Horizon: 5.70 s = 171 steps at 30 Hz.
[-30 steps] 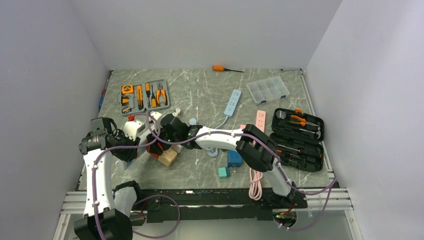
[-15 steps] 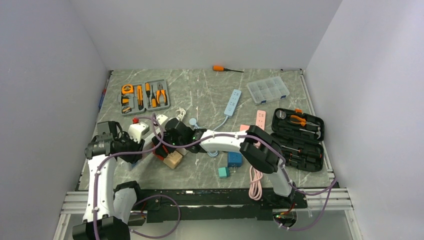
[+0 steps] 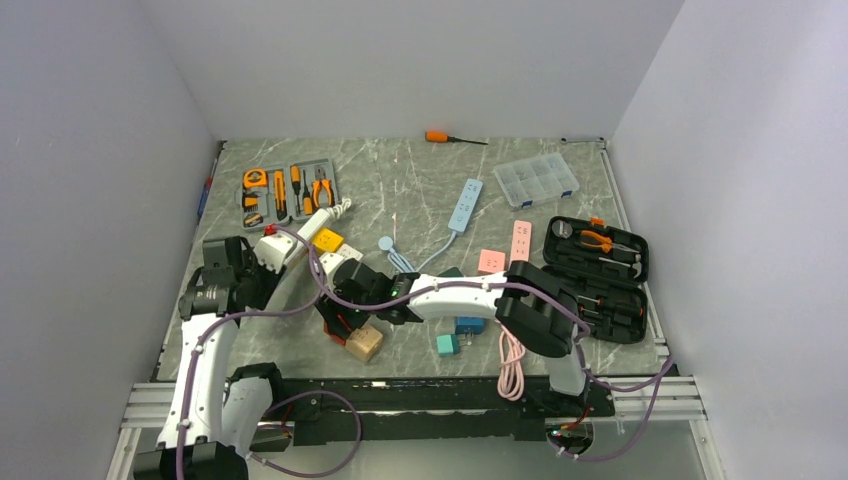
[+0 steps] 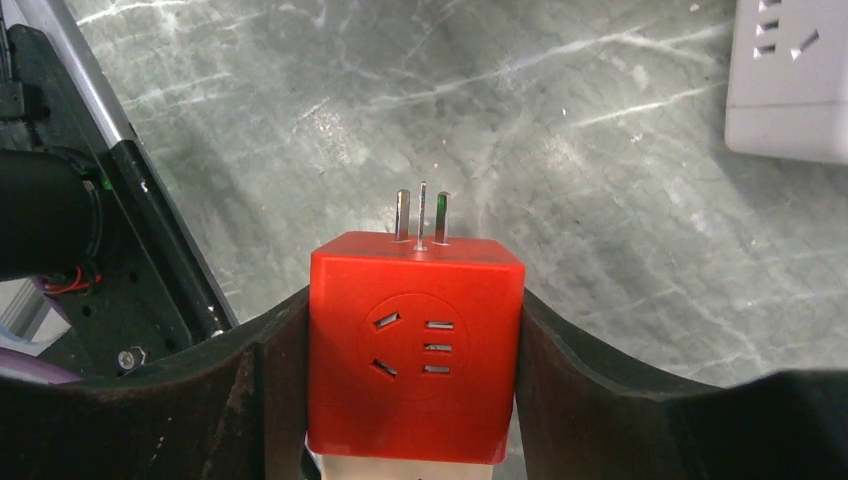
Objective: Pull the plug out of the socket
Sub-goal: Place the plug at the center of the board, then remove the plug from the socket, then place the plug at the center of the board.
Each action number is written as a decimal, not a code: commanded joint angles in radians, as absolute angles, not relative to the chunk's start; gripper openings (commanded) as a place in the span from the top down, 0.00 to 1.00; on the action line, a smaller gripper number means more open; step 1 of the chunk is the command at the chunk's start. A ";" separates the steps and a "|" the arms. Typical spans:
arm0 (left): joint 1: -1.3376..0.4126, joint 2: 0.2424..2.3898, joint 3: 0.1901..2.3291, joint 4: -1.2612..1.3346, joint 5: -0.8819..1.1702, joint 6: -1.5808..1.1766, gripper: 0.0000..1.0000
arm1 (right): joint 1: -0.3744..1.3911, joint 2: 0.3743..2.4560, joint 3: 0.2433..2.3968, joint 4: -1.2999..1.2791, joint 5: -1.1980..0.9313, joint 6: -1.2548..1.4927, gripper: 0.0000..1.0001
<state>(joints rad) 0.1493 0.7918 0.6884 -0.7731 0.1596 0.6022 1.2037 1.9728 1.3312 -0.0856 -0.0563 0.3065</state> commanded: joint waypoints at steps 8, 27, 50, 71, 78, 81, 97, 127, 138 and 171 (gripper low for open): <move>0.137 0.771 0.734 -0.745 0.216 0.581 1.00 | 1.241 1.866 1.230 -0.044 -0.001 0.287 0.47; 0.137 0.787 0.765 -0.793 0.337 0.585 1.00 | 1.168 1.570 1.072 0.007 -0.086 0.277 0.00; 0.136 0.711 0.768 -0.853 0.396 0.623 1.00 | 0.931 1.958 1.496 -0.159 -0.215 0.138 0.00; 0.137 0.701 0.775 -0.857 0.391 0.625 1.00 | 0.937 2.203 1.646 -0.103 -0.190 0.141 0.03; 0.137 0.710 0.768 -0.831 0.375 0.614 1.00 | 0.946 2.182 1.604 -0.077 -0.187 0.146 0.38; 0.137 0.714 0.761 -0.808 0.347 0.610 1.00 | 0.946 2.159 1.613 -0.080 -0.179 0.138 0.68; 0.136 0.796 0.655 -0.579 0.064 0.579 1.00 | 0.960 1.959 1.358 -0.066 -0.105 0.133 0.88; 0.007 1.174 0.697 -0.396 0.250 0.628 1.00 | 0.992 1.800 1.109 0.009 -0.063 0.244 0.83; 0.007 1.295 0.657 -0.279 0.187 0.623 0.87 | 1.004 1.891 1.185 0.005 -0.016 0.248 0.54; 0.104 1.101 1.143 -0.884 0.419 0.505 0.01 | 1.143 1.442 0.951 -0.247 0.337 0.302 0.41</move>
